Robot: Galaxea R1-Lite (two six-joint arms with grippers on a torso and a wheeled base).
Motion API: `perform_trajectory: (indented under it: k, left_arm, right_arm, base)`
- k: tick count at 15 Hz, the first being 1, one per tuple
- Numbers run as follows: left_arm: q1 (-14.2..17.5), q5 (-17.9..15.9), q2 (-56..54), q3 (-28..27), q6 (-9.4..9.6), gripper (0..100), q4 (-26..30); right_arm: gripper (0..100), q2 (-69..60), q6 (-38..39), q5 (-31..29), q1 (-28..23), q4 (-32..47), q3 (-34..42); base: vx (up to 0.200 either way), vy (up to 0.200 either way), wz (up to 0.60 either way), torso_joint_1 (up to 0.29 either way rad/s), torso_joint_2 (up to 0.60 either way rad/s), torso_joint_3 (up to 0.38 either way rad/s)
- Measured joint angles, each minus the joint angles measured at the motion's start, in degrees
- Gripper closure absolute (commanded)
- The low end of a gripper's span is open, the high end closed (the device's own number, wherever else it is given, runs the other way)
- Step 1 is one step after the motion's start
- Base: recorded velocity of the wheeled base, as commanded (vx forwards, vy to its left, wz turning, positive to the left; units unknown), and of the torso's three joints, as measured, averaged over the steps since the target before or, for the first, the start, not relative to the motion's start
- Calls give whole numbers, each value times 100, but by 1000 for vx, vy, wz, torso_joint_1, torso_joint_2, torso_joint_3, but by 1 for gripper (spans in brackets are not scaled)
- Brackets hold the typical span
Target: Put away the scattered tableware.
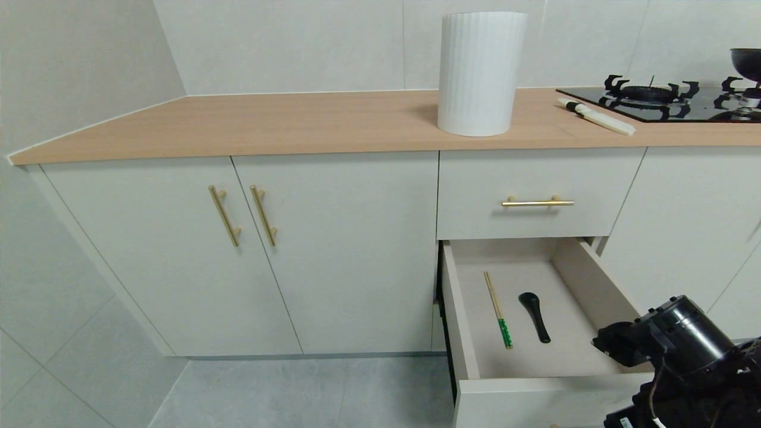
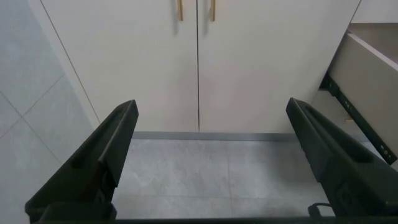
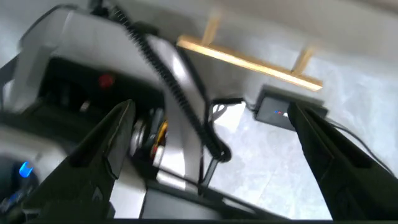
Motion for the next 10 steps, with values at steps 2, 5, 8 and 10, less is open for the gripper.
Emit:
perform_trajectory:
  k: [2,5,8,10]
  left_arm:
    - [0,0,0,0,0,0,0]
    - [0,0,0,0,2,0,0]
    - [0,0,0,0,0,0,0]
    - [0,1,0,0,0,0,0]
  right_arm:
    - [0,177,230,-307,-2,-323,-1]
    - [0,378,347,-597,-6,-550,-1]
    - [0,542,545,-670,-11,-842,-6]
    - [0,664,561,-862,-11,-1036,22]
  base:
    - [0,0,0,0,0,0]
    - [0,0,0,0,0,0]
    - [0,0,0,0,0,0]
    - [0,0,0,0,0,0]
